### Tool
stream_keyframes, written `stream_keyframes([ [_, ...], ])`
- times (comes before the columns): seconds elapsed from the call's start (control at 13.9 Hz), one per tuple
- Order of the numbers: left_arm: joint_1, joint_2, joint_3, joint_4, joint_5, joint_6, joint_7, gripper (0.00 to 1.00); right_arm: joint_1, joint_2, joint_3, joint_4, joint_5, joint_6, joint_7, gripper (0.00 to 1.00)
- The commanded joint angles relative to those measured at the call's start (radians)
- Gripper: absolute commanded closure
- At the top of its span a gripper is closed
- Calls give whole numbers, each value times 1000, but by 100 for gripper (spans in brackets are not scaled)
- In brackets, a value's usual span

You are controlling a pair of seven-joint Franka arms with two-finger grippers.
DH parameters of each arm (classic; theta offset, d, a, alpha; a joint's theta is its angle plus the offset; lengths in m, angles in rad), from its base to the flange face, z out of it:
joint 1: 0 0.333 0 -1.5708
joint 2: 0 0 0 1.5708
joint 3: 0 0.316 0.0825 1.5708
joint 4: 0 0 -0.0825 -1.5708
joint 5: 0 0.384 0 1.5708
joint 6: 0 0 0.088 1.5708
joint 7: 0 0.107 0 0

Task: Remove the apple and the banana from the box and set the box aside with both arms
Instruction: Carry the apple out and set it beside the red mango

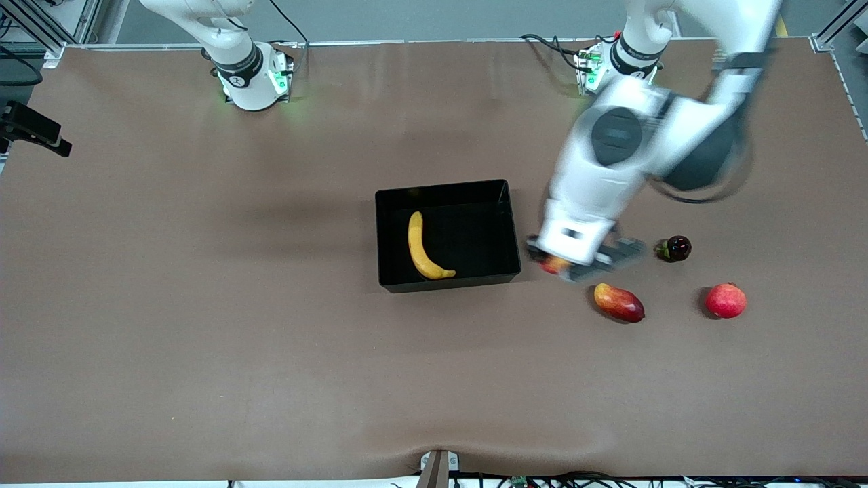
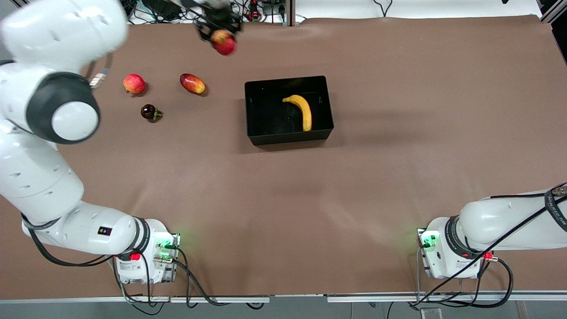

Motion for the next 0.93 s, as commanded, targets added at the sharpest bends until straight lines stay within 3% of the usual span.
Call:
stream_keyframes([
  [0.0, 150, -7, -12, -25, -38, -15, 247, 100, -10, 4, 5, 13, -4, -4, -12, 0],
  [0.29, 347, 117, -9, -42, -18, 23, 430, 100, -11, 4, 5, 13, -4, -6, -12, 0],
  [0.86, 459, 354, 2, -68, 149, 256, 581, 100, -8, 4, 5, 13, -6, -6, -13, 0],
])
